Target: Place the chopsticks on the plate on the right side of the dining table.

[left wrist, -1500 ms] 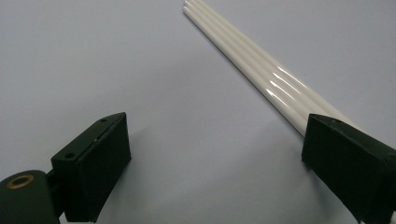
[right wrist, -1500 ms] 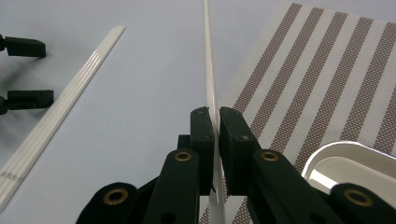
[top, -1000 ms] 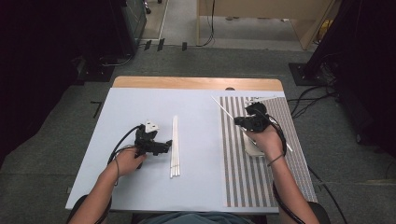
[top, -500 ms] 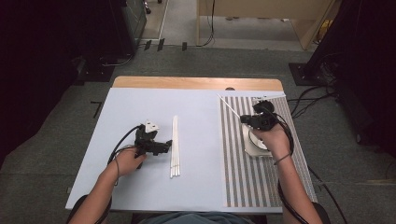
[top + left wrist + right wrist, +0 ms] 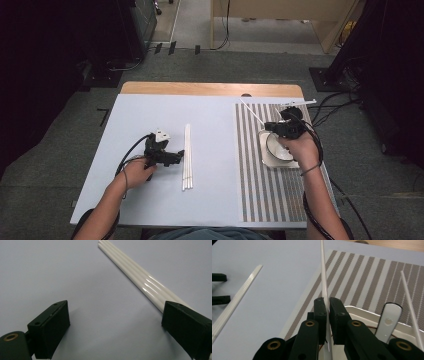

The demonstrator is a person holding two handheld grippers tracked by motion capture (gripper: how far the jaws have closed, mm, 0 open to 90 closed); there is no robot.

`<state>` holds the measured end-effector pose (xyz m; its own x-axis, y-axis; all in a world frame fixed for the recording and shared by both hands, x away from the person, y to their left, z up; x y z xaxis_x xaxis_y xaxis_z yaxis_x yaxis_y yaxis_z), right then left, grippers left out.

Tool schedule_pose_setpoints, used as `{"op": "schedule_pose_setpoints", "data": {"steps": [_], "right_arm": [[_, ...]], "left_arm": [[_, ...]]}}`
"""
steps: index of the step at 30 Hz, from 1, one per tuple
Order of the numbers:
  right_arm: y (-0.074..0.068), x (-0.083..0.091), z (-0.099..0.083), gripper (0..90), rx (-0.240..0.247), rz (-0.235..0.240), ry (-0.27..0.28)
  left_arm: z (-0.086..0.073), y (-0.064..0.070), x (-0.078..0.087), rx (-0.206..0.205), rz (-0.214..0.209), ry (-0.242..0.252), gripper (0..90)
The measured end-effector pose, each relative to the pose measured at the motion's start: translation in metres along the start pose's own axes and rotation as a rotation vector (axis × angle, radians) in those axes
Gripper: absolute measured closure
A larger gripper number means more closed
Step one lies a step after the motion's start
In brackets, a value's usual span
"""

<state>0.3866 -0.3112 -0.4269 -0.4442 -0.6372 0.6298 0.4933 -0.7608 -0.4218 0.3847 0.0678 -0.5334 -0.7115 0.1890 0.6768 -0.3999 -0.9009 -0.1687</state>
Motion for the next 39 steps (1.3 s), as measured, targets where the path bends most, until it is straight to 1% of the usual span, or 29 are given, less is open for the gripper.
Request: {"op": "schedule_pose_setpoints", "data": {"steps": [3, 7, 12, 23, 30, 39], "right_arm": [[0.003, 0.004, -0.001, 85.0, 0.0, -0.025, -0.003], [0.008, 0.009, -0.002, 84.9, -0.012, -0.039, -0.005], [0.013, 0.016, -0.003, 84.9, -0.015, -0.039, 0.004], [0.03, 0.032, -0.008, 84.9, -0.05, -0.06, 0.023], [0.036, 0.043, -0.01, 84.9, -0.055, -0.081, 0.038], [0.051, 0.062, -0.017, 84.9, -0.052, -0.118, 0.058]], "left_arm": [[0.0, 0.0, 0.0, 0.001, -0.001, 0.0, 7.9], [0.0, 0.0, 0.0, 0.001, -0.001, 0.0, 7.9], [0.0, 0.0, 0.0, 0.002, -0.001, 0.0, 7.9], [0.0, 0.0, 0.0, 0.001, 0.0, 0.0, 7.9], [0.0, 0.0, 0.0, 0.001, 0.0, 0.0, 7.8], [0.0, 0.0, 0.0, 0.0, 0.001, -0.001, 7.9]]}}
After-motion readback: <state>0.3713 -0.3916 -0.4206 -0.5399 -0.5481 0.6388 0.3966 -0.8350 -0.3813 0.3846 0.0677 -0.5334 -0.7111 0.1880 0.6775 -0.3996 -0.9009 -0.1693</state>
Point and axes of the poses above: each handheld gripper's, and its own axes: x roughly backward along the jaws, z roughly out of its top, y roughly to its right, the point moved 5 cm from there along -x, roughly forward along the jaws, and after that the axes turned 15 degrees about z, right-handed, at the moved point
